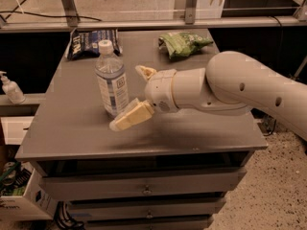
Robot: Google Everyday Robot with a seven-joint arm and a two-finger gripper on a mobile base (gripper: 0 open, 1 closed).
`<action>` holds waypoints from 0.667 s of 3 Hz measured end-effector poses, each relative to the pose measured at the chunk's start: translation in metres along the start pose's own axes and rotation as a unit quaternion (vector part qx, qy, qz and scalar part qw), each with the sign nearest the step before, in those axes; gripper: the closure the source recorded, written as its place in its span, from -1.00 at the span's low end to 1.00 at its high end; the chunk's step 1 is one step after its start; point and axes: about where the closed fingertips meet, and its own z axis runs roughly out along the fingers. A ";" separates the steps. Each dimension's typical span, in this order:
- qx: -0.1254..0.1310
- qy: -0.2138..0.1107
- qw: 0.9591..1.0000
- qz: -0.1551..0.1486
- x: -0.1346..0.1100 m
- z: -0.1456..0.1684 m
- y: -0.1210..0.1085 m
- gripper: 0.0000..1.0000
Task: Move blue plastic bottle near blue chip bag
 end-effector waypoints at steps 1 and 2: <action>0.007 -0.034 0.999 0.033 -0.005 0.014 -0.011 -1.00; 0.003 -0.059 0.995 0.081 -0.004 0.026 -0.013 -1.00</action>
Offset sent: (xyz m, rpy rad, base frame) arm 0.0310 0.0261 -0.0135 0.2719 0.2056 -0.0830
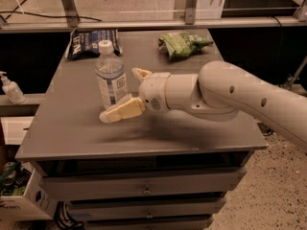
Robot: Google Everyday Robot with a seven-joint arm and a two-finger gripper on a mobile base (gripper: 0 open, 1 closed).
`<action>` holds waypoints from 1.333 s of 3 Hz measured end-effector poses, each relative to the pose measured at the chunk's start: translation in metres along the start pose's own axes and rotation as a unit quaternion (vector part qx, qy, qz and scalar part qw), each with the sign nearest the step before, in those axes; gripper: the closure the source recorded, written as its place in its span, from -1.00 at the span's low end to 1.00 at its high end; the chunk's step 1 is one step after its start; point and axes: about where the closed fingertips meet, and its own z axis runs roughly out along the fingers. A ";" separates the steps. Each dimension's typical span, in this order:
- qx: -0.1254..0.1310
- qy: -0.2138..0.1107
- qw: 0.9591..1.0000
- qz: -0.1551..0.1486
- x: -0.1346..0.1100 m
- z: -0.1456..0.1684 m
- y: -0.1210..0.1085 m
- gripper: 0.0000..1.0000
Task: Move blue plastic bottle near blue chip bag
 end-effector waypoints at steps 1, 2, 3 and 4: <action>-0.010 -0.016 0.999 0.039 0.002 0.010 0.001 -0.63; -0.012 -0.022 0.998 0.061 0.004 0.012 0.000 -0.16; -0.008 -0.025 0.997 0.071 0.006 0.007 -0.004 0.30; 0.007 -0.043 0.996 0.072 -0.004 -0.021 -0.018 0.77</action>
Offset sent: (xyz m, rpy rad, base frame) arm 0.0066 0.0051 -0.0128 0.1176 0.1474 -0.0257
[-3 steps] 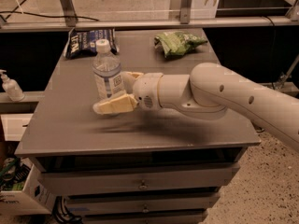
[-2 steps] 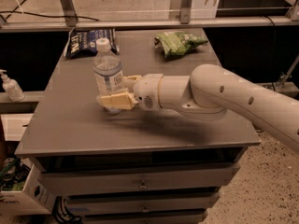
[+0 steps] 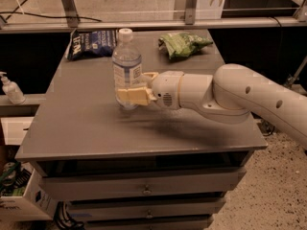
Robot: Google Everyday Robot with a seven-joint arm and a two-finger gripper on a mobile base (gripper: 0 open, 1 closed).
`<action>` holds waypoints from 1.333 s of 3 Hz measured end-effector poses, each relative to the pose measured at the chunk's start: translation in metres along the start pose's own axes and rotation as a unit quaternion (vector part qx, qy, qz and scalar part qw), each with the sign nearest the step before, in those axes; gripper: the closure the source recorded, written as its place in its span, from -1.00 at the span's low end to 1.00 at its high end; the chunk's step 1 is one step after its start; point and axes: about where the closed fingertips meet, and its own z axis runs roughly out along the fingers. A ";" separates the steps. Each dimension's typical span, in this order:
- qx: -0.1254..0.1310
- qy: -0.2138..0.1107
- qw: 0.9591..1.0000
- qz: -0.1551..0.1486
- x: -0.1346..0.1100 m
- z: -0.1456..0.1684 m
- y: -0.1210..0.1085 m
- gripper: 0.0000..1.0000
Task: Move blue plastic bottle near blue chip bag
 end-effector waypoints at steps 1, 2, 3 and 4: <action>0.029 -0.012 0.999 -0.024 -0.029 -0.033 -0.026 1.00; 0.029 -0.012 0.999 -0.024 -0.029 -0.033 -0.026 1.00; 0.027 -0.022 0.999 -0.023 -0.028 -0.006 -0.043 1.00; 0.031 -0.027 0.998 -0.040 -0.034 0.032 -0.076 1.00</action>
Offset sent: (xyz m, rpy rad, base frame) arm 0.0129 -0.0311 0.0253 -0.0060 -0.0484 -0.0414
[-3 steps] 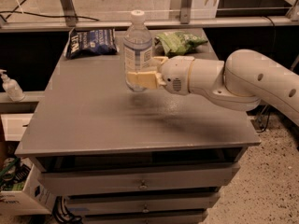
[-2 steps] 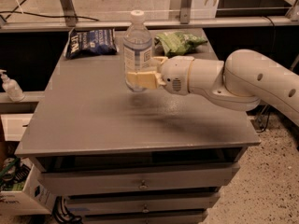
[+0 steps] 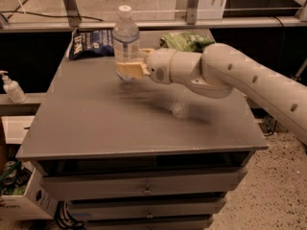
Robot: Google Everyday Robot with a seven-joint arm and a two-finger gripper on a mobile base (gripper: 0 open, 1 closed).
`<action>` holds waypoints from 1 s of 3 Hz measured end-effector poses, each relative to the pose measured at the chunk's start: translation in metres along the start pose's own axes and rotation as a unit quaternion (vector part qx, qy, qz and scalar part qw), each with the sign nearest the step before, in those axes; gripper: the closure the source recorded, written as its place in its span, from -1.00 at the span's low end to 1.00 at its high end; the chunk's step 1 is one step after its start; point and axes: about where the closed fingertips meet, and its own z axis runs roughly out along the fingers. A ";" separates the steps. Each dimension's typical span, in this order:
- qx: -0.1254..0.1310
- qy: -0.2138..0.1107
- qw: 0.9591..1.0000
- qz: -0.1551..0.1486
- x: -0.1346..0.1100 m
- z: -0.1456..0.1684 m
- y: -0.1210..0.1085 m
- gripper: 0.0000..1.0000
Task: Move blue plastic bottle near blue chip bag
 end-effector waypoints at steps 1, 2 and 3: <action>0.005 0.004 1.000 -0.027 -0.007 0.037 -0.029 1.00; 0.011 0.018 0.998 -0.064 -0.016 0.064 -0.053 1.00; 0.022 0.041 0.996 -0.080 -0.008 0.082 -0.074 1.00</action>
Offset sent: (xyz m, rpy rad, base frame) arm 0.1224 0.0473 0.0123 -0.1751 -0.1756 -0.0165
